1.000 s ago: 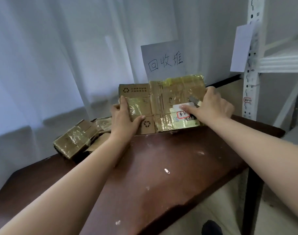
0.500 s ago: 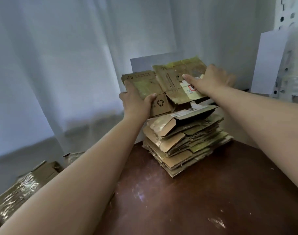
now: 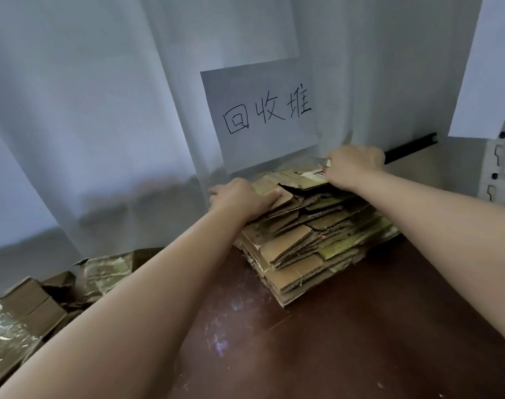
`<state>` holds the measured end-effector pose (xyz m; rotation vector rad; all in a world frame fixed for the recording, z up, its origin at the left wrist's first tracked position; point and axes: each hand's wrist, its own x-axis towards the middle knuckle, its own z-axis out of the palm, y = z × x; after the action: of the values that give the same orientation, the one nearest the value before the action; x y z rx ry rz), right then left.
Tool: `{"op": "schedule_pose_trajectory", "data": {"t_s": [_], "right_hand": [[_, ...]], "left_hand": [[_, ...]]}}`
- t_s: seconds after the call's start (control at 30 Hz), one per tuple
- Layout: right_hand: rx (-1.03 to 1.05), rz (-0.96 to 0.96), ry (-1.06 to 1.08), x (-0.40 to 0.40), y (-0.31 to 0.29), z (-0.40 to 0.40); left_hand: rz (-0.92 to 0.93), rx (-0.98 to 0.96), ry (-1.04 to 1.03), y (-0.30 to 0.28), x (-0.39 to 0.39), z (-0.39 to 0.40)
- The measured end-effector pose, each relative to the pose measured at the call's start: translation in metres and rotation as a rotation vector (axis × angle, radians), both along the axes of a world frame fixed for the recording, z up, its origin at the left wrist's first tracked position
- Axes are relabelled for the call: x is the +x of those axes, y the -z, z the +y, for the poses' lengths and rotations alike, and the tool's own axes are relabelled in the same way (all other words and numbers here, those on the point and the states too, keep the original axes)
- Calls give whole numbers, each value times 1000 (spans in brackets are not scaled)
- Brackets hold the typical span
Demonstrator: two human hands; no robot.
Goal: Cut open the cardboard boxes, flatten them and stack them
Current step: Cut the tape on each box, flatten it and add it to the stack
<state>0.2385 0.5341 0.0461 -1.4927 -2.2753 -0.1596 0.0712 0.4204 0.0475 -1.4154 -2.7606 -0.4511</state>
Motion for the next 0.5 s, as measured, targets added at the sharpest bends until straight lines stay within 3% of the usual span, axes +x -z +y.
{"op": "schedule_pose_trajectory", "data": {"t_s": [0.17, 0.23, 0.3, 0.43, 0.5], "right_hand": [[-92, -46, 24, -6, -8, 10], [-204, -19, 71, -8, -10, 15], [-177, -32, 79, -12, -3, 18], [-114, -127, -92, -19, 38, 27], [-230, -77, -149, -14, 56, 30]], "left_hand": [[79, -34, 226, -11, 9, 20], [120, -68, 225, -4, 13, 29], [175, -43, 207, 7, 19, 34], [403, -26, 206, 20, 32, 30], [349, -10, 232, 31, 31, 29]]}}
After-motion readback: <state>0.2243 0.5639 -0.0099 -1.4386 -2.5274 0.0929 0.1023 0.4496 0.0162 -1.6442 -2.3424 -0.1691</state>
